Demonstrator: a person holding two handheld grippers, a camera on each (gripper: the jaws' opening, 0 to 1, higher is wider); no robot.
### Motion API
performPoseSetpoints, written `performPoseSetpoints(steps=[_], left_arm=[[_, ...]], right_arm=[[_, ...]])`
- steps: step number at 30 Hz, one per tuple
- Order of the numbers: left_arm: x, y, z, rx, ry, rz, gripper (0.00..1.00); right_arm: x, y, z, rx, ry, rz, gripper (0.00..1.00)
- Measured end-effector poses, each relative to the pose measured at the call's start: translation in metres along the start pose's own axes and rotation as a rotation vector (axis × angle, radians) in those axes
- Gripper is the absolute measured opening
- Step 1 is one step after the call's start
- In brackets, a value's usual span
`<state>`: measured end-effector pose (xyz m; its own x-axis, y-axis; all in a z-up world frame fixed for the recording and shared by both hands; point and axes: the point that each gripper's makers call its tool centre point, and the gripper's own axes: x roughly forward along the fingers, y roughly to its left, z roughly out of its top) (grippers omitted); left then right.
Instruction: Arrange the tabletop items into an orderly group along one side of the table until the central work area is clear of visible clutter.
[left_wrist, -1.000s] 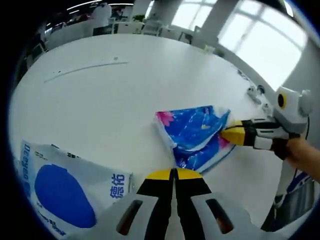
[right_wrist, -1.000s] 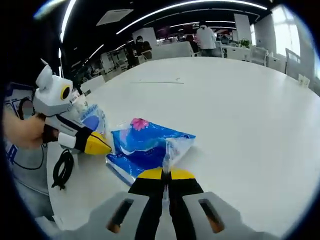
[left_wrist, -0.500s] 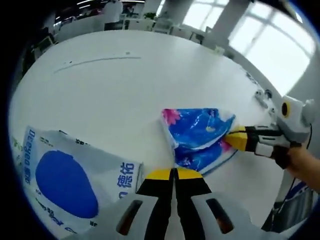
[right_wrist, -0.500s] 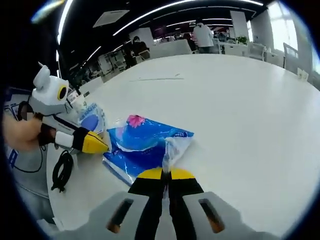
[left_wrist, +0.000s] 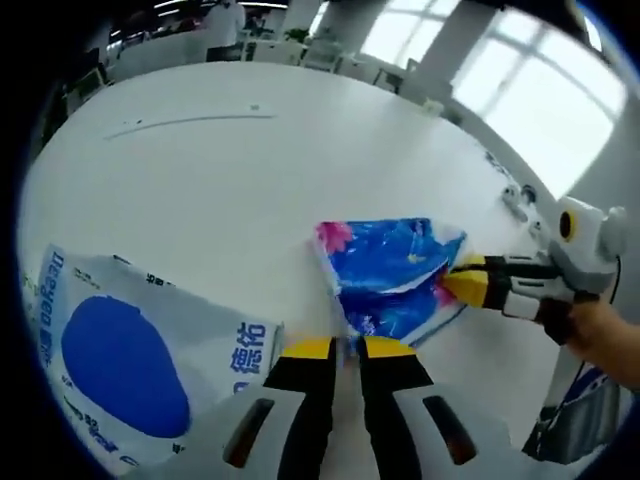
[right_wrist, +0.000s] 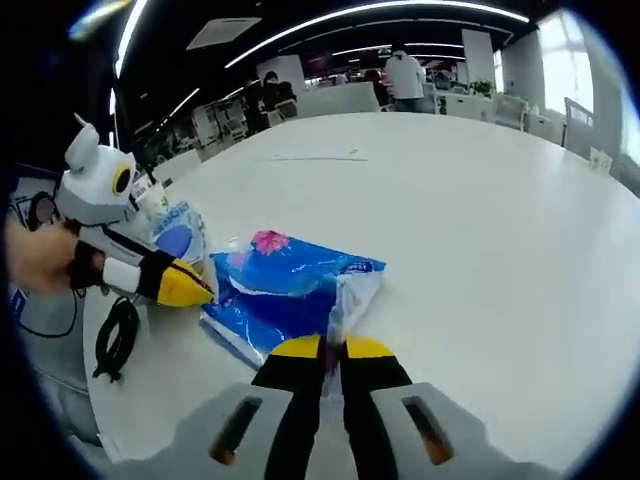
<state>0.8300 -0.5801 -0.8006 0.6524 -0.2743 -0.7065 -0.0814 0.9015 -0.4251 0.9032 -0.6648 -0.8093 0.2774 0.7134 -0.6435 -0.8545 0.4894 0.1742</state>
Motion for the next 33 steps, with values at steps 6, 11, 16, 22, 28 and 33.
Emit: performPoseSetpoints(steps=[6, 11, 16, 22, 28, 33], left_arm=[[-0.015, -0.013, 0.02, 0.112, -0.075, -0.019, 0.46], [-0.036, -0.026, 0.04, 0.15, -0.174, -0.078, 0.66], [-0.065, -0.039, 0.064, 0.225, -0.264, -0.115, 0.7], [-0.086, -0.026, 0.07, 0.269, -0.268, -0.11, 0.74], [-0.107, -0.009, 0.073, 0.284, -0.281, -0.085, 0.74], [-0.122, 0.007, 0.068, 0.314, -0.293, -0.077, 0.73]], right_arm=[[-0.012, 0.013, 0.024, -0.052, -0.09, -0.033, 0.37], [-0.035, 0.016, 0.043, -0.029, -0.139, -0.109, 0.47], [-0.056, 0.028, 0.058, -0.02, -0.186, -0.138, 0.49], [-0.062, 0.043, 0.058, -0.021, -0.187, -0.151, 0.5], [-0.063, 0.053, 0.062, -0.003, -0.197, -0.151, 0.49], [-0.064, 0.071, 0.068, -0.002, -0.208, -0.139, 0.48]])
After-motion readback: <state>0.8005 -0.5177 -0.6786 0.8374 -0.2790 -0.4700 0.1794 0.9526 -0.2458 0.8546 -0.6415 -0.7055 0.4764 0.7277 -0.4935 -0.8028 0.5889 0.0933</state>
